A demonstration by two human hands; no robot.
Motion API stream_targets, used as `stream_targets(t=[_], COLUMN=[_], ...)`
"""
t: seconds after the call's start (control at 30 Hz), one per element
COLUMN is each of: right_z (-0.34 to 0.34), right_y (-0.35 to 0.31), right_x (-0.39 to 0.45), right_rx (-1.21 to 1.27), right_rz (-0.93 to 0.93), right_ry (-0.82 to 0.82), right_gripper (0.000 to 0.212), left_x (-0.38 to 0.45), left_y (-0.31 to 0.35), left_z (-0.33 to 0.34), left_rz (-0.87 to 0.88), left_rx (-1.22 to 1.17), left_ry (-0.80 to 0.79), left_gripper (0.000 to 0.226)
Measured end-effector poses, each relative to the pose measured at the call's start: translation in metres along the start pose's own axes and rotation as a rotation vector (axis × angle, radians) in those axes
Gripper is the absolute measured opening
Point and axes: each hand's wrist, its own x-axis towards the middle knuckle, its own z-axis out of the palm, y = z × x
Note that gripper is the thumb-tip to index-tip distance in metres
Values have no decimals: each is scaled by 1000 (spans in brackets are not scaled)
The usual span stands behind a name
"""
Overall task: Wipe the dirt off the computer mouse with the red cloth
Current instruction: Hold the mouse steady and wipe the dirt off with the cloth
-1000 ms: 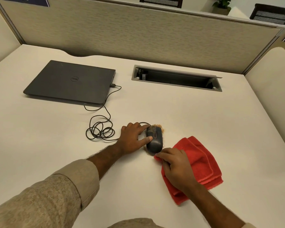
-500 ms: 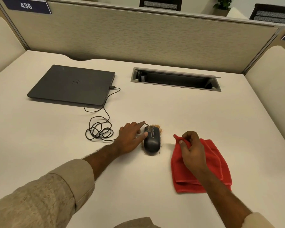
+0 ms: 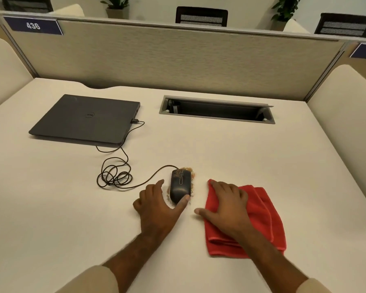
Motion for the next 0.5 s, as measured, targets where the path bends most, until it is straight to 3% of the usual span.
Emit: stream_targets(t=[0.1, 0.5], right_z=[3, -11], right_y=[3, 31], right_x=[-1, -5], right_rx=[-2, 421], right_rz=[-11, -108], right_ry=[-53, 85], right_gripper=[97, 56], left_x=[-2, -5], left_y=[6, 20], left_z=[4, 13], left_rz=[-45, -69], left_rx=[38, 50], left_ry=[36, 95], left_gripper=[102, 91])
